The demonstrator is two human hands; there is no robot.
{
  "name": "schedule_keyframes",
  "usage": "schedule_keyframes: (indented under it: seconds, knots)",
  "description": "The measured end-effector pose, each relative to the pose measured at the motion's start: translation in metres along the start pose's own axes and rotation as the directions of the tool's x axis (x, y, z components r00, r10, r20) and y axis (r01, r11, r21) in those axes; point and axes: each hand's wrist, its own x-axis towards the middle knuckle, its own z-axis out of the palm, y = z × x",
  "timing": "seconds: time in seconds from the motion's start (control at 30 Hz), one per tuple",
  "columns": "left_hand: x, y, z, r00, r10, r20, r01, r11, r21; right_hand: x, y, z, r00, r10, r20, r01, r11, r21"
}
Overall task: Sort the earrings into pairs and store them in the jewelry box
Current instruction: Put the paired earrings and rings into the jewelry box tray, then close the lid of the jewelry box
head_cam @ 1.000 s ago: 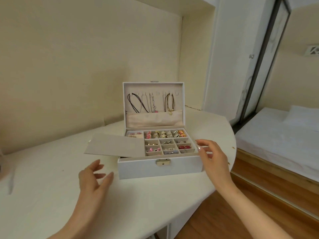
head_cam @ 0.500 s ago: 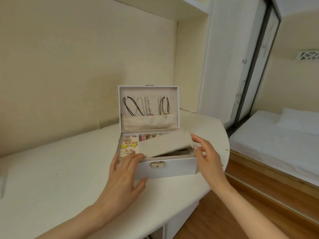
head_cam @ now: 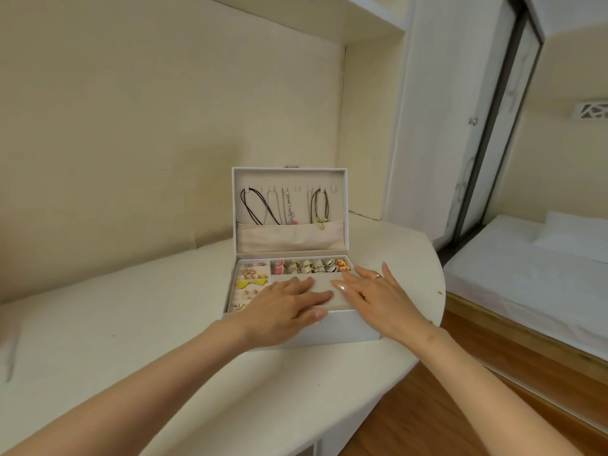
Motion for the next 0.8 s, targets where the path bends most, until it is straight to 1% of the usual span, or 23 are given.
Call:
schedule_keyframes:
  seconds: [0.07, 0.13, 0.2, 0.23, 0.27, 0.3, 0.33, 0.37, 0.4, 0.43, 0.47, 0.5, 0.53, 0.57, 0.6, 0.63, 0.67, 0.73, 0.8]
  knots:
    - [-0.001, -0.002, 0.006, 0.999, 0.018, -0.032, -0.016, 0.998, 0.067, -0.010, 0.002, 0.002, 0.994, -0.004, -0.107, -0.006, 0.996, -0.093]
    - [-0.002, -0.003, 0.008, 0.998, 0.027, -0.052, -0.023, 0.996, 0.084, -0.019, 0.002, 0.004, 0.977, -0.056, -0.207, 0.019, 0.984, -0.179]
    - [0.000, -0.004, 0.008, 0.998, 0.042, -0.040, -0.038, 0.996, 0.081, -0.019, 0.000, 0.003, 0.977, -0.080, -0.199, 0.040, 0.979, -0.200]
    - [0.000, -0.005, 0.007, 0.998, 0.050, -0.043, -0.048, 0.998, 0.044, -0.015, 0.002, 0.003, 0.980, -0.066, -0.190, 0.032, 0.984, -0.177]
    - [0.000, -0.007, 0.006, 0.995, 0.054, -0.084, -0.057, 0.998, -0.037, -0.010, 0.004, 0.001, 0.980, -0.035, -0.194, 0.013, 0.993, -0.114]
    - [0.000, -0.010, 0.005, 0.984, 0.041, -0.174, -0.067, 0.988, -0.142, -0.004, 0.007, -0.001, 0.975, 0.008, -0.222, -0.008, 1.000, -0.002]
    - [0.001, -0.015, 0.002, 0.946, -0.005, -0.323, -0.077, 0.968, -0.240, 0.002, 0.011, -0.003, 0.963, 0.066, -0.261, -0.026, 0.988, 0.153]
    - [0.002, -0.022, -0.003, 0.867, -0.091, -0.490, -0.072, 0.950, -0.304, 0.009, 0.015, -0.007, 0.947, 0.139, -0.290, -0.041, 0.946, 0.321]
    - [0.006, -0.031, -0.007, 0.765, -0.214, -0.608, -0.030, 0.930, -0.365, 0.019, 0.019, -0.010, 0.935, 0.209, -0.287, -0.054, 0.883, 0.465]
    - [0.011, -0.040, -0.014, 0.679, -0.366, -0.636, 0.045, 0.886, -0.462, 0.032, 0.022, -0.013, 0.934, 0.259, -0.246, -0.076, 0.816, 0.574]
    - [0.017, -0.051, -0.021, 0.633, -0.531, -0.563, 0.125, 0.788, -0.603, 0.046, 0.024, -0.015, 0.941, 0.294, -0.165, -0.115, 0.739, 0.663]
    - [0.025, -0.064, -0.029, 0.619, -0.667, -0.414, 0.181, 0.634, -0.752, 0.060, 0.024, -0.017, 0.946, 0.317, -0.068, -0.166, 0.655, 0.737]
    - [0.033, -0.076, -0.037, 0.630, -0.740, -0.234, 0.204, 0.449, -0.870, 0.074, 0.023, -0.019, 0.945, 0.328, 0.017, -0.215, 0.578, 0.787]
    - [0.040, -0.086, -0.042, 0.660, -0.747, -0.080, 0.197, 0.275, -0.941, 0.086, 0.021, -0.021, 0.941, 0.331, 0.075, -0.249, 0.522, 0.816]
    - [0.047, -0.096, -0.045, 0.694, -0.720, 0.017, 0.174, 0.146, -0.974, 0.096, 0.018, -0.024, 0.939, 0.327, 0.109, -0.264, 0.479, 0.837]
    - [0.051, -0.105, -0.048, 0.726, -0.685, 0.059, 0.151, 0.075, -0.986, 0.105, 0.017, -0.025, 0.937, 0.325, 0.127, -0.268, 0.437, 0.858]
    - [0.054, -0.109, -0.050, 0.757, -0.649, 0.070, 0.134, 0.048, -0.990, 0.111, 0.015, -0.028, 0.934, 0.328, 0.140, -0.271, 0.398, 0.877]
    - [0.053, -0.111, -0.052, 0.797, -0.602, 0.056, 0.116, 0.062, -0.991, 0.116, 0.014, -0.032, 0.930, 0.334, 0.154, -0.274, 0.351, 0.896]
    - [0.047, -0.110, -0.055, 0.799, -0.600, 0.038, 0.116, 0.093, -0.989, 0.110, 0.016, -0.036, 0.930, 0.341, 0.140, -0.260, 0.337, 0.905]
